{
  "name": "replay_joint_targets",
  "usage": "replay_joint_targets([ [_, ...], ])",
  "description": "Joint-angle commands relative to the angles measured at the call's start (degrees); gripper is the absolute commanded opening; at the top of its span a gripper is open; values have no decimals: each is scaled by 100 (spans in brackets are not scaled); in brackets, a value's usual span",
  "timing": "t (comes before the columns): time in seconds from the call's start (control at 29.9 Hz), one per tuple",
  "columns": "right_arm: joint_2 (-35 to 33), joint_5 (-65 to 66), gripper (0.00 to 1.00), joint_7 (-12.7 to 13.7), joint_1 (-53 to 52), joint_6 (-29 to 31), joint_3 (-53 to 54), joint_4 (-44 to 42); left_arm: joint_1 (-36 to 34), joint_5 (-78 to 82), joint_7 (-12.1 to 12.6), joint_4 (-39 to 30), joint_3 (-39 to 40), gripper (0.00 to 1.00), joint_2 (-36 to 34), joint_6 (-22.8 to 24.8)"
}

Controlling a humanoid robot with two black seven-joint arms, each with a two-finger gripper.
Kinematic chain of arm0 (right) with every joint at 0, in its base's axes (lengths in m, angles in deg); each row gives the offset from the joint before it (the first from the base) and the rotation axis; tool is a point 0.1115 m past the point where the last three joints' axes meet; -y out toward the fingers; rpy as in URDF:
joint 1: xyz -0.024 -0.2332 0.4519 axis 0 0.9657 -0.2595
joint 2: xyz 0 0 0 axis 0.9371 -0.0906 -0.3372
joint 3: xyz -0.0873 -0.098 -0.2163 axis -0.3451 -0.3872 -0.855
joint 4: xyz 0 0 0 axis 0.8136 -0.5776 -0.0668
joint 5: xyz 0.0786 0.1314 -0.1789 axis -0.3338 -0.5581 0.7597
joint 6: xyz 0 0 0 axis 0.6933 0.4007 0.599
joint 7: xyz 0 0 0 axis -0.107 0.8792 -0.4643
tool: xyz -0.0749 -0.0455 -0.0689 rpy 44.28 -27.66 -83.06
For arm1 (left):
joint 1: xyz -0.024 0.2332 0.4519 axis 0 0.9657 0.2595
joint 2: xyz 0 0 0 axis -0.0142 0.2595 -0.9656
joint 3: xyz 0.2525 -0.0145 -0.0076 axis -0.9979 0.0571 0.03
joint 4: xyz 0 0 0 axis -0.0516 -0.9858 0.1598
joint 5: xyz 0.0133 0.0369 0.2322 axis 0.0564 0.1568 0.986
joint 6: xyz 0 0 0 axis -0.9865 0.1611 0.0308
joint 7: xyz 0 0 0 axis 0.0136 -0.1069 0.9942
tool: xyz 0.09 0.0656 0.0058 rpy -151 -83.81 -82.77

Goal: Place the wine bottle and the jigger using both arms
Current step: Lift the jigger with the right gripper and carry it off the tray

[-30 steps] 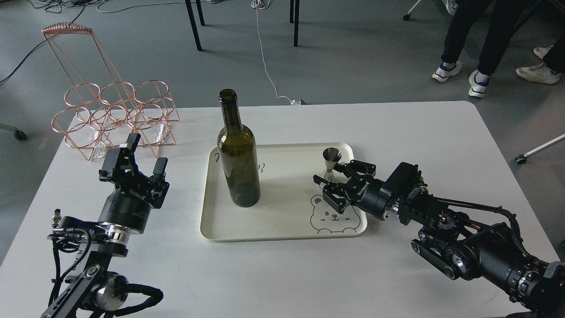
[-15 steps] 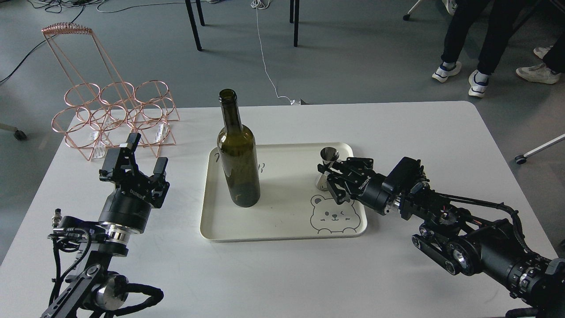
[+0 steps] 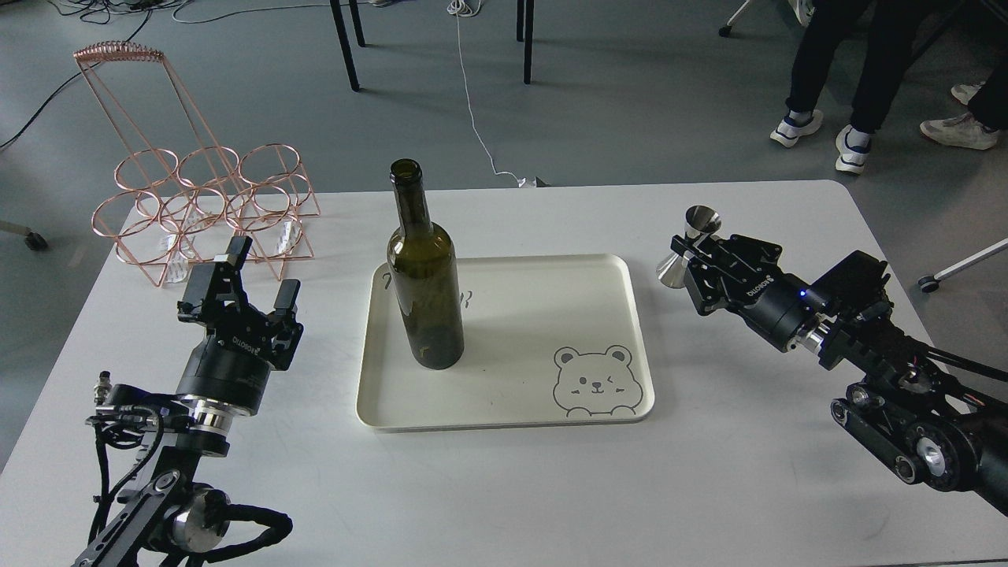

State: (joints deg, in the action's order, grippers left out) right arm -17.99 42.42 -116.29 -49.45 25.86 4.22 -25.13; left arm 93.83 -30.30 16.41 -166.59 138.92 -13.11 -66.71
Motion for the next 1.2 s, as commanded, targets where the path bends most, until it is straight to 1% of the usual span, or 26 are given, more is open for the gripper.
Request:
replay_joint_targets([
  [0.0,-349,-326,14,1,273,1,-20,-26,-8,0,0,-8,-4,98,-8,7],
  [0.23,-384,-361,15,1,581,1,-28,-219,1,0,0,-17,-31,98,36,7],
  [0.57,-323,-361,17,1,555,1,-28,-492,1,0,0,-105,-40,98,1,-2],
  [0.7,-314,-361,23,1,546,1,-37,-492,1,0,0,-105,-40,98,1,-2],
  [0.77,-323,-361,27,1,546,1,-37,-492,1,0,0,-105,-40,98,1,-2],
  [0.87,-331,-379,40,1,529,1,-46,-483,1,0,0,-105,-40,98,10,-2],
  [0.94,-358,-457,47,1,528,1,-63,-457,1,0,0,-105,-40,98,10,-2],
  [0.97,-367,-501,52,1,520,1,-90,-457,1,0,0,-105,-40,98,10,-2],
  [1.04,-393,-598,67,1,511,1,-177,-439,1,0,0,-105,-40,98,1,-2],
  [1.14,-437,-765,86,1,537,1,-292,-395,1,0,0,-105,-40,98,1,-2],
  [1.17,-489,-818,91,1,555,1,-292,-378,1,0,0,-105,-40,98,1,-2],
])
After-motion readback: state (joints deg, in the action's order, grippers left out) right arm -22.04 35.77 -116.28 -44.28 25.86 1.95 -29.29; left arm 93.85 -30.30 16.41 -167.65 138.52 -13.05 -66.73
